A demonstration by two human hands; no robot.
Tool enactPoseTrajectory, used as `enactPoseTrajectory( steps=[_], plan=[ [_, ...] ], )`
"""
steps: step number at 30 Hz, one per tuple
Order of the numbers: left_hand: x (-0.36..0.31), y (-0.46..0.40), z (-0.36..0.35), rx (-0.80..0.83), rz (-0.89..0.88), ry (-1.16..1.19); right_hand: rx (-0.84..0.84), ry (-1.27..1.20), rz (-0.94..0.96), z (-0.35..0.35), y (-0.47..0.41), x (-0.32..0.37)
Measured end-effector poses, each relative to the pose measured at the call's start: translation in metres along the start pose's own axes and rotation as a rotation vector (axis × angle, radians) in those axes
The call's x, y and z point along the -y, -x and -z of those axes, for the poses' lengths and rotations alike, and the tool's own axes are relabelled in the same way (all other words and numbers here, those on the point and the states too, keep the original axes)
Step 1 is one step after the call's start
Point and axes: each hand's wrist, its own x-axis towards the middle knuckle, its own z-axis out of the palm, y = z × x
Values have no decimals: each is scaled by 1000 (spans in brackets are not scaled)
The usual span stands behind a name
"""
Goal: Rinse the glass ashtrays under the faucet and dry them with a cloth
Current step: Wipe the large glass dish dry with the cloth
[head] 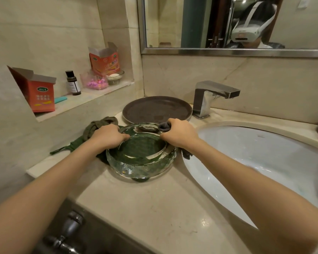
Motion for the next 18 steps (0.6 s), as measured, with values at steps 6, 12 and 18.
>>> enactPoseTrajectory(
  steps=[6,12,18],
  plan=[
    [-1,1,-3,-28,27,76,-17,-79,-17,-4,-2,-3],
    [-9,3,-2,-40,14,166,4,-161,-28,3,1,-8],
    [-20,6,0,-105,-61,359,128,-359,-106,17,3,-15]
  ],
)
